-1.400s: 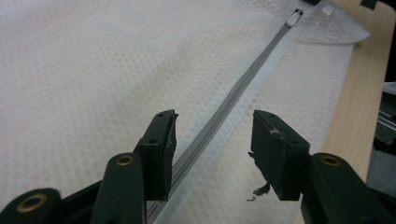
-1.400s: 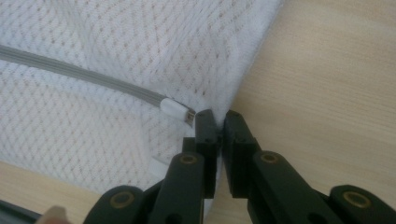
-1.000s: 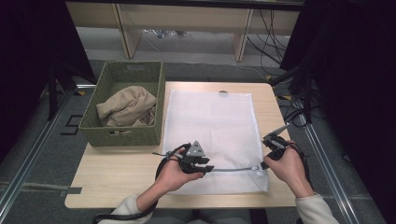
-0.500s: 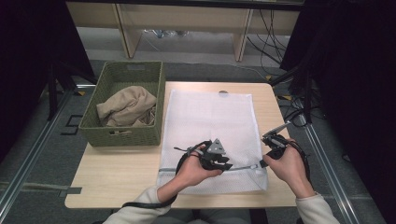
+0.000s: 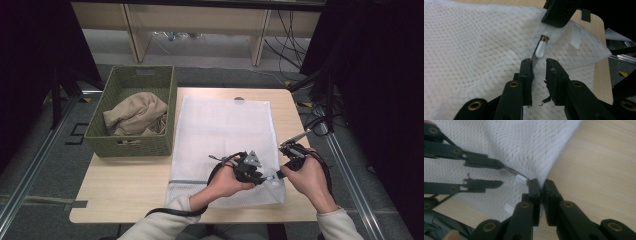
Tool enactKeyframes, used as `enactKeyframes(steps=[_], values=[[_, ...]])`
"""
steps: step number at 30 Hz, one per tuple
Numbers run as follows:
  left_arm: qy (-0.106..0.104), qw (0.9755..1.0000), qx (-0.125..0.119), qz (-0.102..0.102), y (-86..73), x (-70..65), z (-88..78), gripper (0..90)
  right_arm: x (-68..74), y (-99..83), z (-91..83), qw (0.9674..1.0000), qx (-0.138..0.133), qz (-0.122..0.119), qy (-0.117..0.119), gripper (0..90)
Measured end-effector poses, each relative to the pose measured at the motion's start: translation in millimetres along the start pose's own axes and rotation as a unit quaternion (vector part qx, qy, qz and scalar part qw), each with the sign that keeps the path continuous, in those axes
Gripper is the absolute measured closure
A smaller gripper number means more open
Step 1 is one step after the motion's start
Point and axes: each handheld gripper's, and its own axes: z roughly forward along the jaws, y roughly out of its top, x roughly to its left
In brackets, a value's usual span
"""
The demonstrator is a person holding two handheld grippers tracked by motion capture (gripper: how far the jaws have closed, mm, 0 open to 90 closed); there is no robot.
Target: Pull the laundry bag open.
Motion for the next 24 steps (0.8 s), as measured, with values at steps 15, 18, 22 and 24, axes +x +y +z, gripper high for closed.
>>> enactKeyframes(steps=[15,18,22,24], values=[[-0.045,0.9985,-0.012,-0.030,7.0,-5.7,17.2,78.4,1.4,-0.4,-1.8,1.0000,-0.002,-0.002,-0.001,86.5],[-0.045,0.9982,-0.015,-0.038,7.8,-5.4,18.5,78.5,1.9,-0.6,-1.3,1.0000,-0.001,0.002,-0.004,86.4],[-0.047,0.9976,-0.016,-0.049,8.3,-5.1,19.7,78.7,2.5,-0.6,-2.0,1.0000,-0.005,-0.003,-0.005,86.4],[-0.045,0.9976,-0.011,-0.051,9.2,-5.0,20.0,80.0,6.7,-0.8,-3.5,0.9998,0.005,0.021,-0.005,86.4]])
